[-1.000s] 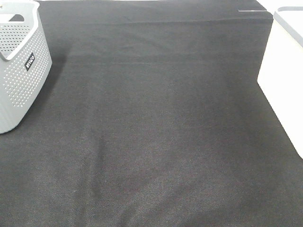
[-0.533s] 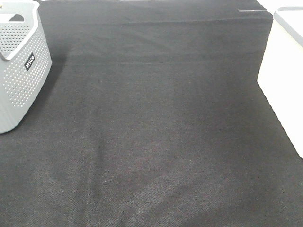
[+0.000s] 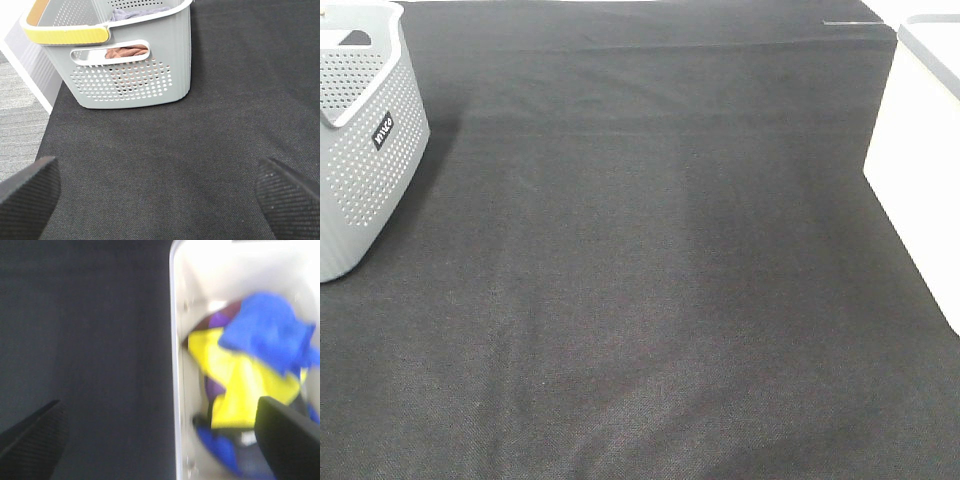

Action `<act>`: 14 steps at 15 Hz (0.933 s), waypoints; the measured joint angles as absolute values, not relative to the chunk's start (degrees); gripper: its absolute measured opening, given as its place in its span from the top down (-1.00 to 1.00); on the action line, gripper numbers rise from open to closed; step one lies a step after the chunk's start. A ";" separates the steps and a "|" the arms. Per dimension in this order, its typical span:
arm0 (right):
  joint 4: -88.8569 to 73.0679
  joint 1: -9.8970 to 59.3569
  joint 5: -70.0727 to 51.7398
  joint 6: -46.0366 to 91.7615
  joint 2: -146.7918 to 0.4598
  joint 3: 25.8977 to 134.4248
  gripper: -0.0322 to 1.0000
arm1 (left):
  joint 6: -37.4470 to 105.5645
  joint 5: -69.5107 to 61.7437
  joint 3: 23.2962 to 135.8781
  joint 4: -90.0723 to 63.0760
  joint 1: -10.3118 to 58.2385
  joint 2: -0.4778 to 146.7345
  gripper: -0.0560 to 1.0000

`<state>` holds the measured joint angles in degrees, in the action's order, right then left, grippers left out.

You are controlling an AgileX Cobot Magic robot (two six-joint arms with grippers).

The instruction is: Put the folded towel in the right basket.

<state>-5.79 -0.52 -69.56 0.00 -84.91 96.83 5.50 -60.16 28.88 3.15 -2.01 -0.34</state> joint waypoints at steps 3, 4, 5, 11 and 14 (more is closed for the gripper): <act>-5.79 -0.52 -69.61 0.00 -65.89 78.09 -0.94 | 5.50 -60.16 28.88 3.15 -2.01 -0.34 -0.98; -5.79 -0.52 -69.61 0.00 -65.89 78.09 -0.94 | 5.50 -60.16 28.88 3.15 -2.01 -0.34 -0.98; -5.79 -0.52 -69.67 0.00 -59.36 71.73 -0.94 | 5.50 -60.16 28.88 3.15 -2.01 -0.34 -0.98; -0.97 -0.52 -66.18 0.00 -20.80 44.40 -0.94 | 5.50 -60.16 28.88 3.15 -2.01 -0.34 -0.98; 1.49 -0.52 -64.74 0.00 -8.94 34.15 -0.94 | 5.50 -60.16 28.88 3.15 -2.01 -0.34 -0.98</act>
